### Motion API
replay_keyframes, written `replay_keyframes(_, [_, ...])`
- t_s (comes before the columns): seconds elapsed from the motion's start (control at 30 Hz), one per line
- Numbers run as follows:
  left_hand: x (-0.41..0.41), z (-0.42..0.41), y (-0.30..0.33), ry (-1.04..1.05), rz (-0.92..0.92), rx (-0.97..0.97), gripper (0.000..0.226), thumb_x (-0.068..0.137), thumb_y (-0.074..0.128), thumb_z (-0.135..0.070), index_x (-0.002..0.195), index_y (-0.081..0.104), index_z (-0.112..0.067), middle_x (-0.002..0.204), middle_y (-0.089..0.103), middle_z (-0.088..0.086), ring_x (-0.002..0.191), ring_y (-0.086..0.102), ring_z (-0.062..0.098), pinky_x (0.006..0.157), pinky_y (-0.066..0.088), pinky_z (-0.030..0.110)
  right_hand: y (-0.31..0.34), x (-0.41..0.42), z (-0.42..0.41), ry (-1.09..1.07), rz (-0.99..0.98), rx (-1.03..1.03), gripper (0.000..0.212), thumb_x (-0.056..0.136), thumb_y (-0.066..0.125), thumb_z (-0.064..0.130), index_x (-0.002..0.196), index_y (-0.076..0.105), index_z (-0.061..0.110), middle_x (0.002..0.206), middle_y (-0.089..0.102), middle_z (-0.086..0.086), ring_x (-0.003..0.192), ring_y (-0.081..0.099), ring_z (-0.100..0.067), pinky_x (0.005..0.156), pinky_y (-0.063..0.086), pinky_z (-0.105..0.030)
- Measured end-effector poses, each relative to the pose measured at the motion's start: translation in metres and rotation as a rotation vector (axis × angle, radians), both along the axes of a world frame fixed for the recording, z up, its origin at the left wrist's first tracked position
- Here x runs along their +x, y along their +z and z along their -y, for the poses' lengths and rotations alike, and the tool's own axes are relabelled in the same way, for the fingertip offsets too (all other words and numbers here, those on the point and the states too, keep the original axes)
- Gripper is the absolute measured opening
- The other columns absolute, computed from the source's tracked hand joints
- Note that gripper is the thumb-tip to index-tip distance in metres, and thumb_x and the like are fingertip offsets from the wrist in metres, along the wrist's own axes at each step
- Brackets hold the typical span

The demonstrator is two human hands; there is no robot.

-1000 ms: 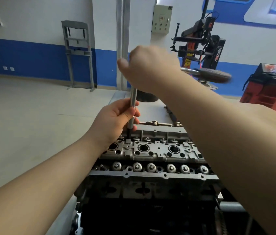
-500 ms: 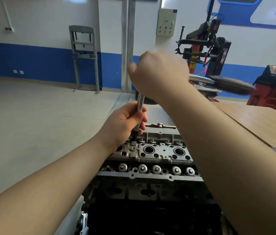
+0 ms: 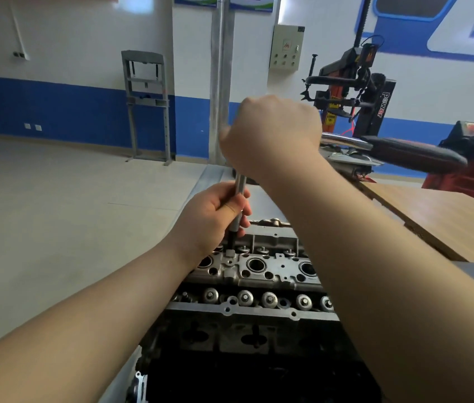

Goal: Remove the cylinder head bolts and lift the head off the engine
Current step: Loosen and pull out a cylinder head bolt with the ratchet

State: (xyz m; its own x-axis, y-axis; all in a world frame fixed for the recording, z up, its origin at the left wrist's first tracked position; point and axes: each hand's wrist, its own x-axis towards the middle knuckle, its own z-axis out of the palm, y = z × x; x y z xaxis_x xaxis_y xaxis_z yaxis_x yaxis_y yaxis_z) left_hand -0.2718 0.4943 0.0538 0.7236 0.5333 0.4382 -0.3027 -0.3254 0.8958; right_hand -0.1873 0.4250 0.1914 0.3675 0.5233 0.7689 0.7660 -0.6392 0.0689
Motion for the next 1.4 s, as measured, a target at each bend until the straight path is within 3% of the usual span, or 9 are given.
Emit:
replay_keyframes(0.1, [-0.003, -0.002, 0.000, -0.016, 0.019, -0.019, 0.016, 0.106, 0.057, -0.032, 0.103, 0.071, -0.026, 0.099, 0.075, 0.010, 0.090, 0.076, 0.027, 0.080, 0.066, 0.041, -0.009, -0.007, 0.001, 0.198, 0.071, 0.096, 0.035, 0.097, 0.049, 0.053, 0.076, 0.052, 0.026, 0.057, 0.042, 0.009, 0.050, 0.034, -0.008, 0.054, 0.020, -0.025])
replay_keyframes(0.27, [-0.004, 0.005, 0.001, -0.062, -0.008, 0.001, 0.018, 0.109, 0.055, -0.033, 0.104, 0.071, -0.027, 0.095, 0.076, 0.005, 0.092, 0.075, 0.028, 0.082, 0.065, 0.035, -0.005, 0.009, 0.015, 0.807, -0.439, 0.173, 0.039, 0.100, 0.059, 0.031, 0.062, 0.051, 0.027, 0.054, 0.050, 0.005, 0.053, 0.043, -0.005, 0.059, 0.033, -0.023])
replay_keyframes(0.47, [-0.001, 0.004, 0.003, -0.025, -0.020, 0.025, 0.023, 0.109, 0.056, -0.034, 0.094, 0.070, -0.024, 0.089, 0.073, 0.004, 0.080, 0.072, 0.022, 0.076, 0.064, 0.034, 0.003, -0.001, 0.007, 0.077, 0.066, -0.045, 0.030, 0.098, 0.048, 0.041, 0.076, 0.050, 0.020, 0.066, 0.047, 0.000, 0.054, 0.039, -0.020, 0.052, 0.017, -0.028])
replay_keyframes(0.6, [-0.003, 0.002, 0.001, -0.069, 0.016, -0.021, 0.026, 0.105, 0.054, -0.044, 0.112, 0.068, -0.024, 0.099, 0.076, 0.009, 0.088, 0.074, 0.025, 0.081, 0.064, 0.038, 0.000, -0.003, 0.009, 0.317, 0.115, -0.092, 0.034, 0.097, 0.049, 0.061, 0.087, 0.054, 0.028, 0.063, 0.048, 0.010, 0.055, 0.041, -0.007, 0.052, 0.023, -0.025])
replay_keyframes(0.73, [-0.003, 0.004, 0.002, -0.133, -0.019, -0.067, 0.027, 0.104, 0.051, -0.047, 0.110, 0.072, -0.031, 0.099, 0.074, 0.006, 0.087, 0.072, 0.025, 0.083, 0.062, 0.037, -0.003, 0.015, 0.026, 0.857, -0.467, 0.095, 0.030, 0.101, 0.061, 0.037, 0.080, 0.064, 0.016, 0.070, 0.062, -0.003, 0.066, 0.053, -0.010, 0.063, 0.041, -0.029])
replay_keyframes(0.93, [0.001, 0.001, 0.001, -0.065, 0.016, -0.035, 0.024, 0.110, 0.050, -0.034, 0.098, 0.071, -0.030, 0.094, 0.072, 0.011, 0.081, 0.071, 0.026, 0.078, 0.064, 0.043, 0.002, 0.002, 0.010, 0.102, 0.031, -0.046, 0.035, 0.098, 0.048, 0.041, 0.073, 0.046, 0.017, 0.066, 0.046, -0.001, 0.055, 0.040, -0.020, 0.052, 0.020, -0.028])
replay_keyframes(1.03, [-0.001, 0.001, 0.000, -0.049, 0.049, -0.016, 0.021, 0.109, 0.051, -0.036, 0.100, 0.070, -0.033, 0.096, 0.072, 0.013, 0.081, 0.072, 0.027, 0.078, 0.065, 0.044, -0.004, -0.006, 0.013, 0.163, 0.194, -0.037, 0.028, 0.098, 0.050, 0.050, 0.086, 0.049, 0.025, 0.062, 0.042, 0.005, 0.052, 0.034, -0.014, 0.051, 0.016, -0.027])
replay_keyframes(1.23, [-0.003, 0.004, 0.002, -0.155, -0.007, 0.014, 0.023, 0.110, 0.049, -0.042, 0.122, 0.065, -0.031, 0.103, 0.075, 0.007, 0.085, 0.074, 0.027, 0.080, 0.064, 0.038, -0.006, 0.013, 0.022, 0.944, -0.536, 0.160, 0.029, 0.098, 0.066, 0.026, 0.072, 0.064, 0.016, 0.064, 0.055, 0.002, 0.059, 0.047, -0.006, 0.059, 0.037, -0.018])
replay_keyframes(1.4, [0.001, 0.001, 0.002, -0.077, 0.010, 0.024, 0.025, 0.112, 0.047, -0.029, 0.097, 0.066, -0.035, 0.093, 0.072, 0.009, 0.077, 0.069, 0.026, 0.075, 0.062, 0.039, 0.005, 0.001, 0.003, 0.176, 0.009, -0.055, 0.046, 0.102, 0.044, 0.046, 0.063, 0.038, 0.021, 0.061, 0.046, 0.003, 0.053, 0.043, -0.018, 0.052, 0.022, -0.027])
